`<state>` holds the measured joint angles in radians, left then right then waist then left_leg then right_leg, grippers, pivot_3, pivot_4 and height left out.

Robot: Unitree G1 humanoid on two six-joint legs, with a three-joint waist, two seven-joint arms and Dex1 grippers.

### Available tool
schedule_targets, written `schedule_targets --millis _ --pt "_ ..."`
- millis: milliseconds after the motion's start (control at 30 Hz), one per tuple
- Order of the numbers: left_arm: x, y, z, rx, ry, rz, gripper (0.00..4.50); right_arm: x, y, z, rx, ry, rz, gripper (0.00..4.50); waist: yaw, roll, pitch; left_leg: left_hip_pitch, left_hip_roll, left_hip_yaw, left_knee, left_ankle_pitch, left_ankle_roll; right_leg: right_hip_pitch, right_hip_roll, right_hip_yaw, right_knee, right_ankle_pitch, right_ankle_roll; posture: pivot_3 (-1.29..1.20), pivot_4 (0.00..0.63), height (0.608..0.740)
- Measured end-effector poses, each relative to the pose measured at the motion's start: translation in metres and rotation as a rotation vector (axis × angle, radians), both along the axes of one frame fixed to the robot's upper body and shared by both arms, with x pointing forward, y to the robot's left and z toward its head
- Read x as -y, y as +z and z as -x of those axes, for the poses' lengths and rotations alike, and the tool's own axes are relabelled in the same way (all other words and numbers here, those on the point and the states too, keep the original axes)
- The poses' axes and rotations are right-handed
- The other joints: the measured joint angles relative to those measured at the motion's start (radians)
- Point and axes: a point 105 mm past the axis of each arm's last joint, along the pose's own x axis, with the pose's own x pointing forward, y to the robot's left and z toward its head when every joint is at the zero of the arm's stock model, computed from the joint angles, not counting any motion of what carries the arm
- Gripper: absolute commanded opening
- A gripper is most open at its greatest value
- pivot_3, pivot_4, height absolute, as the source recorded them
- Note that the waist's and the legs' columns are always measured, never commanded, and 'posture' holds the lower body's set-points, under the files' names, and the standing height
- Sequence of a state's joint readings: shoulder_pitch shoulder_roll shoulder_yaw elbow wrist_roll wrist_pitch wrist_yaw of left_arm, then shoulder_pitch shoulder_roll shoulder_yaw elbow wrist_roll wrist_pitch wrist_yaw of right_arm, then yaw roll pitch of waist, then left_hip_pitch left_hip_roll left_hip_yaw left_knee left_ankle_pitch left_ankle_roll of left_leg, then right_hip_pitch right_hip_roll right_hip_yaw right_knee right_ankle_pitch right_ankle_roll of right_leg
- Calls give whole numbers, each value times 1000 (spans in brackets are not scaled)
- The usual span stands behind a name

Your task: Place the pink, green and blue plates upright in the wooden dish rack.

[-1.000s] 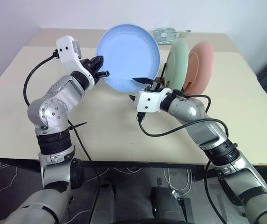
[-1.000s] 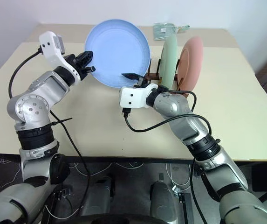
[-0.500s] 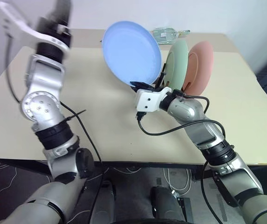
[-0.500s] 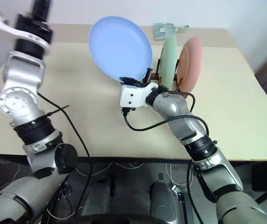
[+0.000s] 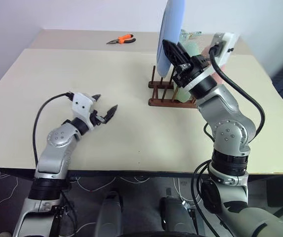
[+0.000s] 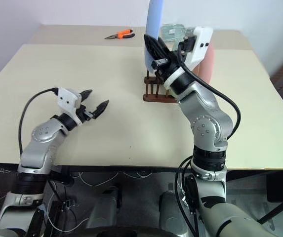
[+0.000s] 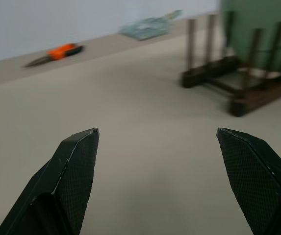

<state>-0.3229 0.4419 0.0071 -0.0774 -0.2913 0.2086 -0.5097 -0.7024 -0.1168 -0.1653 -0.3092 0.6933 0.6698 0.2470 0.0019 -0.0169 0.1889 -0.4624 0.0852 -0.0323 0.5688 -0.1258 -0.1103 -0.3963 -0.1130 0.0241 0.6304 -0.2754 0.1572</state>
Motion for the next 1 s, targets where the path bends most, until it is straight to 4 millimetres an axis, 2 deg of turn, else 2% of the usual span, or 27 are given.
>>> schedule_targets --millis 267,433,567,700,833,1000 --pt "6 -8 5 -22 -39 -27 3916 -2 -16 -10 -82 -6 51 0 -7 0 0 0 0 0 0 0 0 0 0 0 0 1 2 0 150 740" --pt "14 -5 12 -19 -82 -15 3916 3 -35 -29 -190 -21 77 0 -14 0 0 0 0 0 0 0 0 0 0 0 0 1 2 0 150 740" --pt "18 -7 13 -27 -97 -11 3971 7 -38 -47 -240 -51 97 1433 -16 1 0 0 0 0 0 0 0 0 0 0 0 1 3 0 150 740" --pt "20 -6 15 -29 -102 -8 3971 13 -34 -54 -184 -101 178 3444 -14 1 0 -1 0 0 0 0 1 0 0 0 0 1 3 0 150 740" --pt "23 -5 17 -26 -108 -3 3971 16 -24 -52 -28 -151 343 3444 -14 1 0 -1 0 0 0 0 1 0 0 0 0 1 3 0 150 740" --pt "25 -7 18 -36 -108 1 3971 30 2 -33 172 -198 504 3444 -10 1 0 -1 0 0 0 0 1 0 0 0 -1 0 2 0 150 740"
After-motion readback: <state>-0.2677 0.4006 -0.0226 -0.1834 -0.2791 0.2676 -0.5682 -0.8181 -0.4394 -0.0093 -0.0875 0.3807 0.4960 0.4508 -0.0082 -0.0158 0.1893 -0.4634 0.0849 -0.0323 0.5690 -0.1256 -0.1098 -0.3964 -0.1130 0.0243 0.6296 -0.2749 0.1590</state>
